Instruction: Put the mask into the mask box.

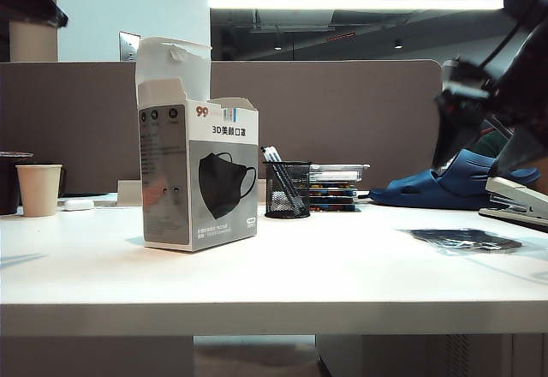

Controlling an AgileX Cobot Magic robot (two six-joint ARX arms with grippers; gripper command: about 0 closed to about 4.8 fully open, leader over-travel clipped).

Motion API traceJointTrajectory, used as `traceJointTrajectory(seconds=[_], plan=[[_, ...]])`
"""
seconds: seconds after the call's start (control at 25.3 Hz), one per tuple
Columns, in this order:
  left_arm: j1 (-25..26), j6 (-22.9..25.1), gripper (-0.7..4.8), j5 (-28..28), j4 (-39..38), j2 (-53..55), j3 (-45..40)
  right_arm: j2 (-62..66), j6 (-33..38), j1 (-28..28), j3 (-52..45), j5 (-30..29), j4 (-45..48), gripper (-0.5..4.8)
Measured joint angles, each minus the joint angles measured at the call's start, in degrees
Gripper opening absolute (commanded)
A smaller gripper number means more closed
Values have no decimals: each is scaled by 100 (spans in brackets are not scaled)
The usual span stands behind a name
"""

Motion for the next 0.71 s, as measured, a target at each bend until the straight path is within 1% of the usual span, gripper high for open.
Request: traceJointTrajectory(seconds=[0.16, 0.44, 0.51, 0.59, 0.71], plan=[[0, 0, 87, 7, 28, 153, -2, 372, -22, 31, 24, 46, 103, 477], [-4, 0, 87, 26, 396, 343, 0, 1226, -48, 55, 649, 221, 153, 477], [-9, 0, 87, 26, 396, 345, 0, 1423, -133, 116, 817, 367, 61, 478], [-13, 0, 87, 26, 396, 345, 0, 1738, -295, 245, 1084, 664, -157, 478], [-13, 0, 87, 26, 393, 345, 0, 1908, -337, 302, 1239, 960, -262, 477]])
